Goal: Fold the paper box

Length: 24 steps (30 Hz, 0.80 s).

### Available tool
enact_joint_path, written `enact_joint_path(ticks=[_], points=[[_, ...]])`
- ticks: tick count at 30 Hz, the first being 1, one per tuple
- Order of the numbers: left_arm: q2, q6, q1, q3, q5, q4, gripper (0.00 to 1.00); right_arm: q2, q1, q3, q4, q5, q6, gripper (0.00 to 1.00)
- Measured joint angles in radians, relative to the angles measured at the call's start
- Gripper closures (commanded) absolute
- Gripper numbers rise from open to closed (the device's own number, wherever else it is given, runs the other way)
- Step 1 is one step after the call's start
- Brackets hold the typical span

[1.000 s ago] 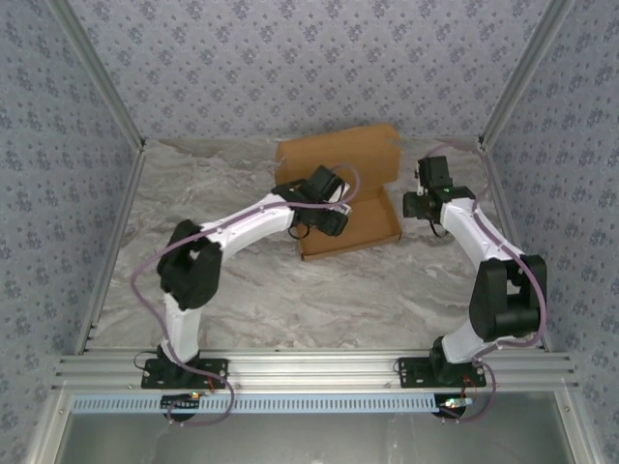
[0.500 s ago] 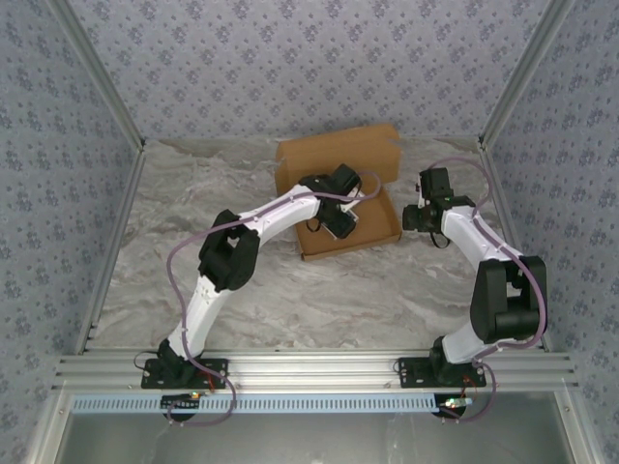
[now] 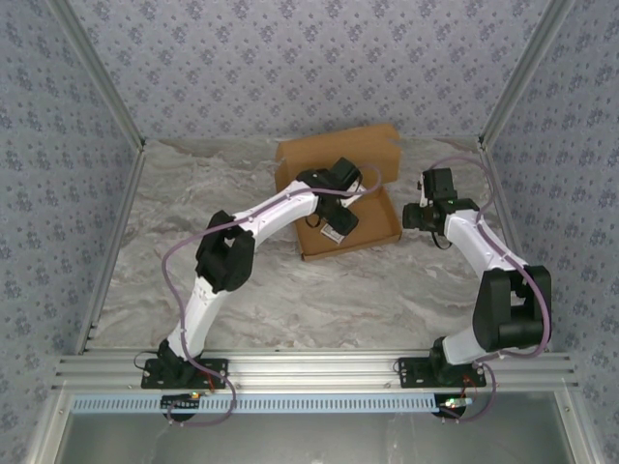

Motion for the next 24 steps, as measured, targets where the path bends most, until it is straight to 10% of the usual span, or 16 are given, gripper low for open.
enact_joint_path(ticks=[7,14,24], points=[[-0.089,-0.001,0.003,-0.083,0.012,0.020,0.26,-0.009,-0.003,-0.006,0.007,-0.015,-0.001,0.36],[-0.493,-0.067,0.024,-0.475,0.042,0.175,0.24,0.030,-0.045,0.049,0.080,-0.169,0.000,0.36],[-0.937,-0.297,0.299,-0.921,0.094,0.469,0.20,0.185,-0.045,0.079,0.141,-0.304,0.064,0.36]])
